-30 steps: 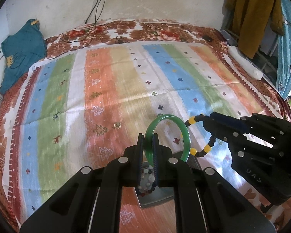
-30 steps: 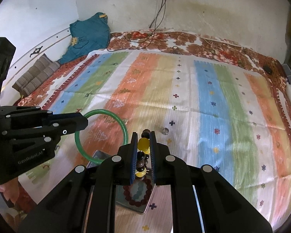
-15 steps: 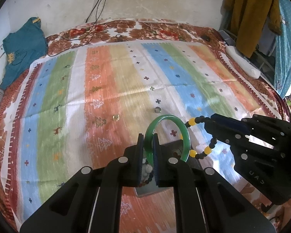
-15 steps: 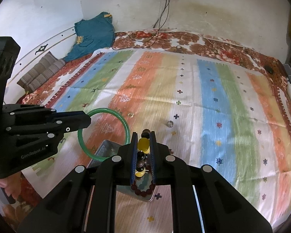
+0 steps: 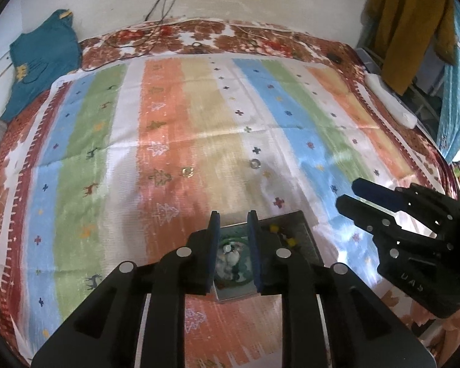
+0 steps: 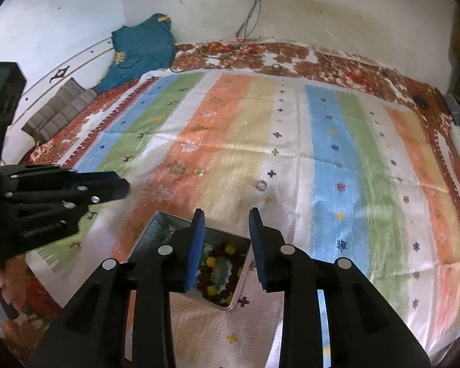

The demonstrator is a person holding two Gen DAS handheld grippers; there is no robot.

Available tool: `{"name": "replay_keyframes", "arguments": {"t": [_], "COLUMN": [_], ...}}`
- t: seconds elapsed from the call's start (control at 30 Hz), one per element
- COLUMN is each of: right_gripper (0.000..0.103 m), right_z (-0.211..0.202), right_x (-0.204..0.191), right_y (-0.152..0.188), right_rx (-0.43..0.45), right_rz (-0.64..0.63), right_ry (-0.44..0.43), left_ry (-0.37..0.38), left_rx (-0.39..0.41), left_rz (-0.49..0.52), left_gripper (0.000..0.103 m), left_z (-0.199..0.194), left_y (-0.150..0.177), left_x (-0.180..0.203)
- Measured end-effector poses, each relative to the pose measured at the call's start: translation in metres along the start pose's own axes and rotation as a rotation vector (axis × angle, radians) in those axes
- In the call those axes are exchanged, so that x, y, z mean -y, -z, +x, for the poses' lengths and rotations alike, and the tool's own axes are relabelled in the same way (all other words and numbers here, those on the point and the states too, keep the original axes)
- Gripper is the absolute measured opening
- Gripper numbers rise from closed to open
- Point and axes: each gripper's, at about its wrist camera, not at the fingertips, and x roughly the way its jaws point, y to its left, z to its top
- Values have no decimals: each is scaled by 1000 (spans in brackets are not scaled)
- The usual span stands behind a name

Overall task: Organize jewelry
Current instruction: 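Carry the bangle and bracelet over the silver tin and open both tools, then move the left tool to the gold charm while the right tool approaches the silver ring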

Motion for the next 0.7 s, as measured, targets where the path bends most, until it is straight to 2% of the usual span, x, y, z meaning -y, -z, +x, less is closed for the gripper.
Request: {"name": "replay_keyframes", "arguments": {"t": [0.13,0.43,0.53,0.63,0.7], "right_gripper": [35,38,46,49,50], "right_z": [5,15,20,27,32], "right_x": [3,6,10,17,18], "right_y": [-2,-6,-8,-12,-15], "right_rx": [-21,-50,-63,-82,-85], "right_rz": [4,13,38,80,79], "right_ry": [-7,-17,-20,-42,-29], "left_ry": [-9,-35,-59,-79,-89], "left_rx": [-5,-19,-16,4,0], "left_rz": [-18,-32,-39,-54,-54], "left_gripper": [27,27,27,35,35], "left_z": [3,15,18,19,24], "left_y": [-3,-13,-16,-23,-26], "left_x": [-5,-10,-12,-15,-17]}}
